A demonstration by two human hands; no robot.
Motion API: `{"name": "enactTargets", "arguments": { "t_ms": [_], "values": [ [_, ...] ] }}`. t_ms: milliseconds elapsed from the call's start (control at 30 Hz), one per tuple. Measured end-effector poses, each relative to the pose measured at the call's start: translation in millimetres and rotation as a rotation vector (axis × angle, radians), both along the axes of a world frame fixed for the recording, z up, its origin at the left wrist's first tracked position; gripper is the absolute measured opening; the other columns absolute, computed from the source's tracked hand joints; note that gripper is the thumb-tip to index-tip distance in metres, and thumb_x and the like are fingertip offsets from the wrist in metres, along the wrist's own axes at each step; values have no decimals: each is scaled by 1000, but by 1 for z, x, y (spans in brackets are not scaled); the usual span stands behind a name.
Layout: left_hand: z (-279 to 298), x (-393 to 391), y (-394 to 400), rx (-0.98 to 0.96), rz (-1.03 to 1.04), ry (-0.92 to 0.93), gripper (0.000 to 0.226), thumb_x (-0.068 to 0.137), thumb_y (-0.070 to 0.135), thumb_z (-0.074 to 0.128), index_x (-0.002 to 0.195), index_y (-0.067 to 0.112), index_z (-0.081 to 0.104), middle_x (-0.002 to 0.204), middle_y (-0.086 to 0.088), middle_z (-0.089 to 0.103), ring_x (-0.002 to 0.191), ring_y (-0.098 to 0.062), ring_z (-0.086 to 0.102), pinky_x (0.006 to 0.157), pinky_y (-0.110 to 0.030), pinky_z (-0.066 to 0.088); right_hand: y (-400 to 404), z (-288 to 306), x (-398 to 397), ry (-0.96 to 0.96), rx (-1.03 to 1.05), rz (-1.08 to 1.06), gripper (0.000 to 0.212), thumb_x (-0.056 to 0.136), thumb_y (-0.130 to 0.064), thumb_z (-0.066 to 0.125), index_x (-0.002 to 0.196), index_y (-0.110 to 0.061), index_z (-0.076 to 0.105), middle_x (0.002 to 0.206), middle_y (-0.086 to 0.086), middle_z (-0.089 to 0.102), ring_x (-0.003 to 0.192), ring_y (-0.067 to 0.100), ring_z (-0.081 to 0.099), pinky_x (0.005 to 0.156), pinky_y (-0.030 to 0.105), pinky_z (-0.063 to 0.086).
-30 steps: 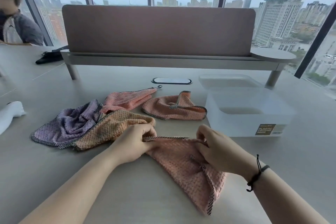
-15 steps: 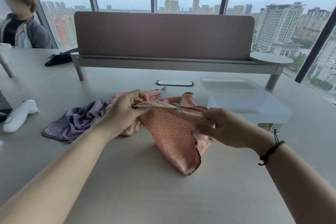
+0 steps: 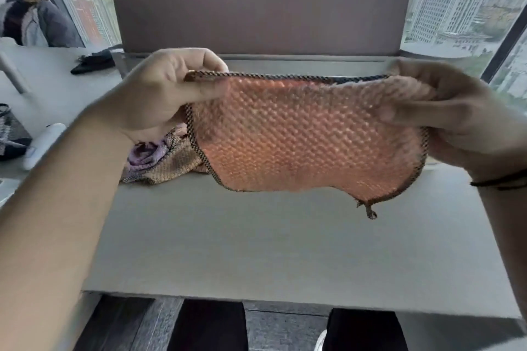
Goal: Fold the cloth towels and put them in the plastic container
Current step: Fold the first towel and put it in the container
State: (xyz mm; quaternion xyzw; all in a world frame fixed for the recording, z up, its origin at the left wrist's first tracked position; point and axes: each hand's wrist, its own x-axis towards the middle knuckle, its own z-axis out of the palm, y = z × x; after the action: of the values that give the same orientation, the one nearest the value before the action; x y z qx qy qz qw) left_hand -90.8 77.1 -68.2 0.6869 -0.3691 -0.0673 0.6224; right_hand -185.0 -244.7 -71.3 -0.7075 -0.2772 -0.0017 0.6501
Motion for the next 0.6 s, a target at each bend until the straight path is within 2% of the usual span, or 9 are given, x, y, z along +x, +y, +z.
{"name": "enactTargets", "arguments": {
  "t_ms": [67,133,267,333,367,433,467,533,600],
  "values": [
    [6,-5,-2,-102,-10,40,9,83,11,65,90,14,68,77,1,73,69,-11,68,63,-23,57,5,4,-10,-41,164,24,11,76,-12,73,85,-11,66,80,3,72,70,16,69,64,25,57],
    [2,-4,-7,-134,2,64,14,88,9,60,91,14,72,84,-3,74,75,-16,70,68,-27,59,9,1,-10,-26,268,-37,26,82,-4,52,84,-12,77,81,0,77,71,13,73,64,24,59],
    [-51,23,-19,48,194,179,10,91,9,64,96,8,72,86,-5,76,75,-18,71,72,-30,58,3,-38,16,219,228,-186,20,84,-4,57,98,0,70,85,11,75,69,19,72,65,27,61],
    [-99,39,-19,194,352,101,13,91,16,70,103,14,75,101,0,77,94,-18,72,90,-34,55,-3,-76,34,313,57,-361,19,84,-8,66,99,4,68,86,13,72,70,23,68,65,29,58],
    [-121,45,-17,291,400,40,15,89,22,73,103,19,76,106,5,76,101,-17,70,97,-36,51,-5,-97,42,337,-59,-460,20,85,-9,70,97,6,67,80,13,68,66,25,62,59,28,53],
    [-154,51,-15,438,435,-17,4,86,28,76,90,28,77,99,17,76,98,-8,69,93,-31,50,-7,-136,50,318,-321,-622,20,83,-14,77,83,1,65,62,5,59,54,20,49,48,27,40],
    [-161,52,-15,477,463,-39,2,85,29,77,84,30,76,93,20,76,90,0,67,87,-27,49,-8,-151,52,273,-470,-702,19,80,-20,80,77,-7,66,59,-2,59,52,17,48,50,28,41],
    [-165,56,-16,478,557,-89,5,83,30,79,82,27,75,80,23,73,75,12,58,78,-18,43,-7,-163,52,121,-709,-823,17,77,-30,81,75,-20,67,65,-7,61,60,13,54,61,32,46],
    [-167,57,-16,481,596,-165,8,81,29,81,83,24,75,68,25,68,64,14,55,70,-17,41,-5,-161,50,19,-820,-842,16,78,-39,78,78,-28,67,74,-8,58,68,13,55,64,32,46]
  ]
}}
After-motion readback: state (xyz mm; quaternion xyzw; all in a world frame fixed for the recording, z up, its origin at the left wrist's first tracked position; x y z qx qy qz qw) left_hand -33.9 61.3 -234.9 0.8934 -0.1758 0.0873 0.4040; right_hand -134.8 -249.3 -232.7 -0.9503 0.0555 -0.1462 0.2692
